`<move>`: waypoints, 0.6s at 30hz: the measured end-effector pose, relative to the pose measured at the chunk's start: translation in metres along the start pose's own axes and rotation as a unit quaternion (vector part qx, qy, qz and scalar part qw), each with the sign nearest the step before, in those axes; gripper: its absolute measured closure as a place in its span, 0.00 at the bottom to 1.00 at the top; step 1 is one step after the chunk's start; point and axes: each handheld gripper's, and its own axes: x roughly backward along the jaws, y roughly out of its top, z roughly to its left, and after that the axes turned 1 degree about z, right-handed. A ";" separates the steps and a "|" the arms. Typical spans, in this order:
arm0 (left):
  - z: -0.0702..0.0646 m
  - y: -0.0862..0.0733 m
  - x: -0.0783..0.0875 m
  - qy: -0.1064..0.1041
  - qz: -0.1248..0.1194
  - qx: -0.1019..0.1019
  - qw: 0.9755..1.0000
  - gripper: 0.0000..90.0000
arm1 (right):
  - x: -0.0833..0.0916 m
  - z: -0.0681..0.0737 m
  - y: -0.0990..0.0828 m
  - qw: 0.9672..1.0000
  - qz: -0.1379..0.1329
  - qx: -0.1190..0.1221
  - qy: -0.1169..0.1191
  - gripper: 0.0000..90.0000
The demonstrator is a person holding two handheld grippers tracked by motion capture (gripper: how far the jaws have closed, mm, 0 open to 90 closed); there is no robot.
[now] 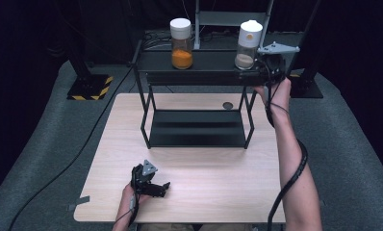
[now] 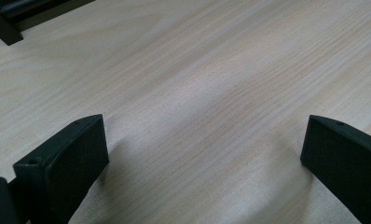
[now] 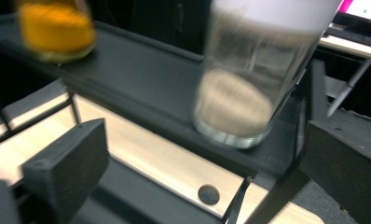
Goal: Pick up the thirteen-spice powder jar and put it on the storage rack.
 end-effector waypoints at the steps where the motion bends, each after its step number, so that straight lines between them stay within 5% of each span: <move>1: 0.000 0.000 0.000 0.000 0.000 0.000 1.000 0.00 | 0.003 0.001 -0.003 1.000 0.001 0.005 0.001 0.00; 10: 0.000 0.000 0.000 0.000 0.000 0.000 1.000 0.00 | 0.028 0.015 -0.054 0.999 0.022 0.036 0.019 0.00; 14: 0.000 0.000 0.000 0.000 0.000 0.000 1.000 0.00 | 0.026 0.027 -0.094 0.997 0.054 0.040 0.028 0.00; 18: 0.000 0.000 0.000 0.000 0.000 -0.001 1.000 0.00 | 0.022 0.037 -0.150 0.997 0.070 0.017 0.041 0.00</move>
